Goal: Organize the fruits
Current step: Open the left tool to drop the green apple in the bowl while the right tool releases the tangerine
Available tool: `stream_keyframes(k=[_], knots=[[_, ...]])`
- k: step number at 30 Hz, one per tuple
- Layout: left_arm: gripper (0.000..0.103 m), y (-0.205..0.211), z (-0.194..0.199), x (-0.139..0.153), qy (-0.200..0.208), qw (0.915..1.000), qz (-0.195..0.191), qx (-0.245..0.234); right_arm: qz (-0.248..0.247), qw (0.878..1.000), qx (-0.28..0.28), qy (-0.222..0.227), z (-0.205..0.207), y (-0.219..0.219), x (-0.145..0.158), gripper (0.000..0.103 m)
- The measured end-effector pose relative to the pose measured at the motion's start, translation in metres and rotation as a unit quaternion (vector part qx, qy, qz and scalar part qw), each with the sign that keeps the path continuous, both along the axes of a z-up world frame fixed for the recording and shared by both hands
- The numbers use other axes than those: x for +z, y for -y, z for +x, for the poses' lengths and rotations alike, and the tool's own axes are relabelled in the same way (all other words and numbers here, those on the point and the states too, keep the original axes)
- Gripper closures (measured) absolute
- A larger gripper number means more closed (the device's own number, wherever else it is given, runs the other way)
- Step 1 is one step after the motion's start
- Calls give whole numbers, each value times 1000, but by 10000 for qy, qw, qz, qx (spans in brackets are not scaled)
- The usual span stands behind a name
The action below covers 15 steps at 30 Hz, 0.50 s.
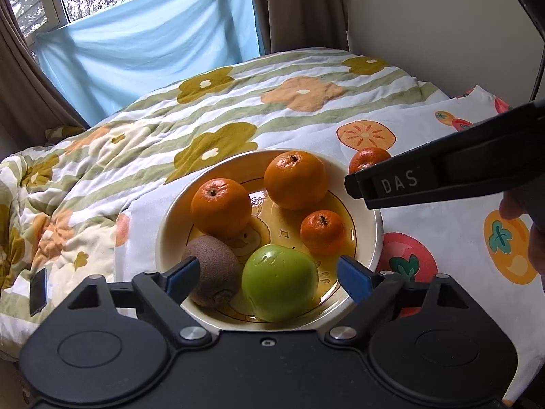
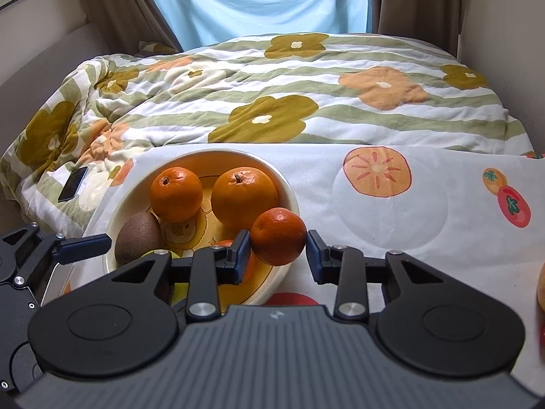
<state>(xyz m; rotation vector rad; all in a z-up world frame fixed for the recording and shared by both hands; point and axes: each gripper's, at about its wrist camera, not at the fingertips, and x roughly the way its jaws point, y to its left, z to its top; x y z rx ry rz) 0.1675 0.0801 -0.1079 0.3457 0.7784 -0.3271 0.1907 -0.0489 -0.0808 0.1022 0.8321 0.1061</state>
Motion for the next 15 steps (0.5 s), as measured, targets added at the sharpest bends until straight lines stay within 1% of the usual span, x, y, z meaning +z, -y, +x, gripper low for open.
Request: stream_keyframes(k=[7, 12, 14, 15], knots=[[12, -16, -1, 8, -23, 9995, -199, 243, -179, 9995, 235, -144, 14, -13, -3, 53], [12, -22, -1, 7, 10, 9994, -181, 311, -279, 9990, 300, -164, 21, -21, -8, 53], [12, -23, -2, 7, 14, 9992, -191, 340, -307, 9990, 269, -193, 23, -23, -10, 51], [12, -25, -3, 7, 9, 9992, -200, 351, -306, 9991, 244, -162, 23, -23, -11, 46]])
